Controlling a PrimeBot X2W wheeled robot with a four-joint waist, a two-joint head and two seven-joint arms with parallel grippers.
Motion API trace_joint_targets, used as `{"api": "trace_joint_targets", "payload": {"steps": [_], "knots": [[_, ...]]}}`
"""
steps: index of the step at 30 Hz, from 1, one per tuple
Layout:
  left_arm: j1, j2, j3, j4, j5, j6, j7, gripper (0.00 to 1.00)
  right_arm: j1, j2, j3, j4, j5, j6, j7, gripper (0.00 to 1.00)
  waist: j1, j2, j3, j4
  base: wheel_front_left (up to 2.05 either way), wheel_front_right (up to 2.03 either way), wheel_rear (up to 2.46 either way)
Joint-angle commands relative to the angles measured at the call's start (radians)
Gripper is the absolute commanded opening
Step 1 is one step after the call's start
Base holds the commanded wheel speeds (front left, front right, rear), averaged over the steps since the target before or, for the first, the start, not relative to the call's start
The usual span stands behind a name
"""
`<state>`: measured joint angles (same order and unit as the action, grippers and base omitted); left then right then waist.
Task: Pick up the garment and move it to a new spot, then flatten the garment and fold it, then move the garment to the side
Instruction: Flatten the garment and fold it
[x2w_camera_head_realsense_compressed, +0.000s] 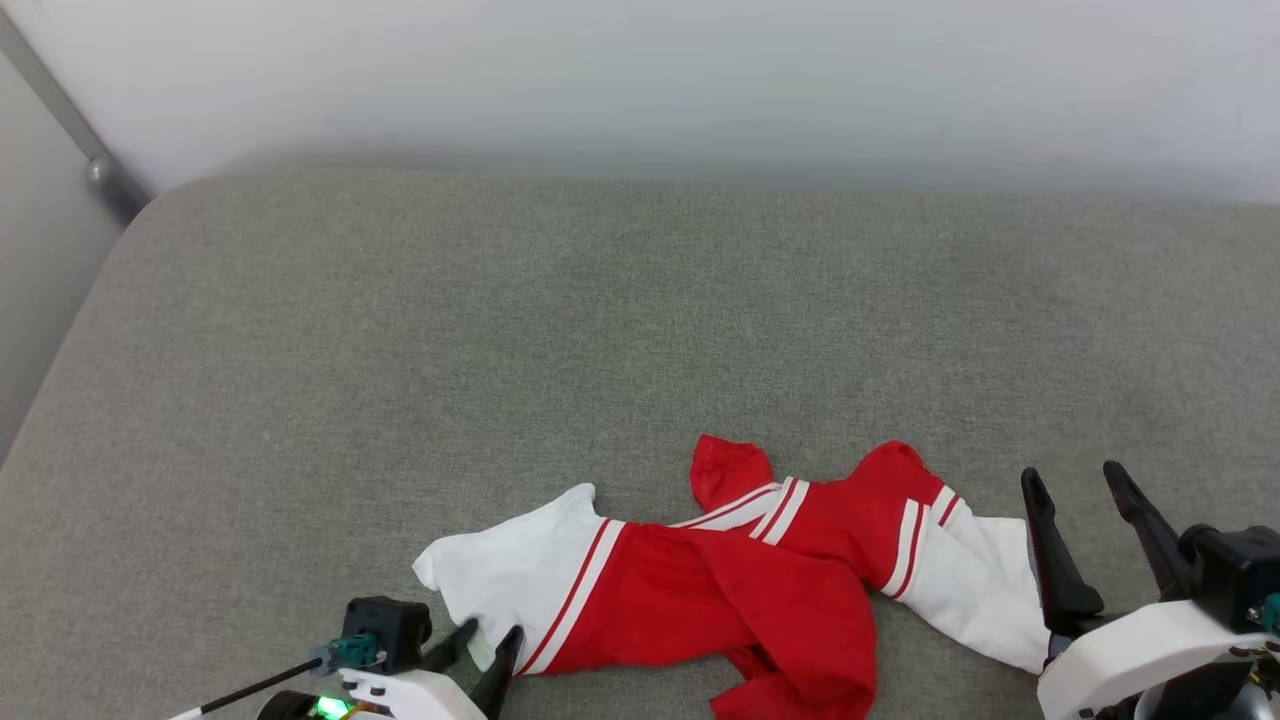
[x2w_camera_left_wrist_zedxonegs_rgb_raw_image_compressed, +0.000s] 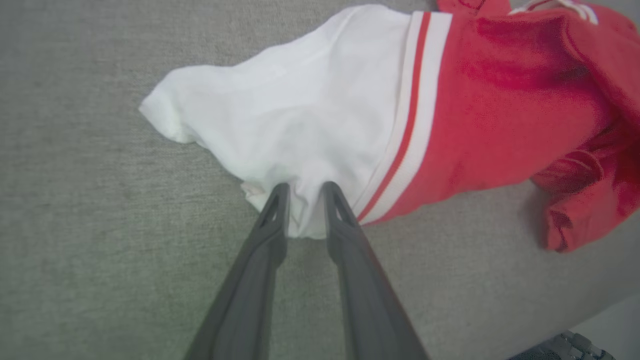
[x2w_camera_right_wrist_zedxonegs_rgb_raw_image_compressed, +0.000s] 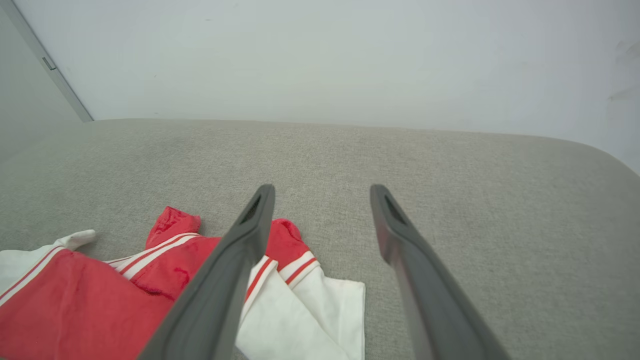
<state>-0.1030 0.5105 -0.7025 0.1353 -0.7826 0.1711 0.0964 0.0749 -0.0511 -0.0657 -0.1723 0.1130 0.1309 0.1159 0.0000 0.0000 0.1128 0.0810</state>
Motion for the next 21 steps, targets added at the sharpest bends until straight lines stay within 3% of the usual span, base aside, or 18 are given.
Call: {"api": "trace_joint_targets", "payload": {"steps": [1,13,21], "knots": [[-0.001,-0.009,0.02,-0.001,0.009,0.017,-0.045,1.0,0.016,0.001,-0.002,-0.001,-0.001,0.0,0.005,1.0,0.0,0.0,-0.013,-0.002,0.0,0.0,0.0],[-0.019,-0.023,0.127,-0.077,0.087,0.116,-0.295,1.0,0.082,0.001,-0.015,0.008,0.024,0.0,0.046,1.0,0.0,0.0,-0.108,-0.012,0.0,0.0,0.0],[0.02,-0.013,0.197,-0.141,0.116,0.165,-0.348,1.0,0.118,0.001,-0.07,0.051,0.064,0.0,0.182,1.0,0.0,0.0,-0.126,-0.005,0.0,0.0,0.0]]}}
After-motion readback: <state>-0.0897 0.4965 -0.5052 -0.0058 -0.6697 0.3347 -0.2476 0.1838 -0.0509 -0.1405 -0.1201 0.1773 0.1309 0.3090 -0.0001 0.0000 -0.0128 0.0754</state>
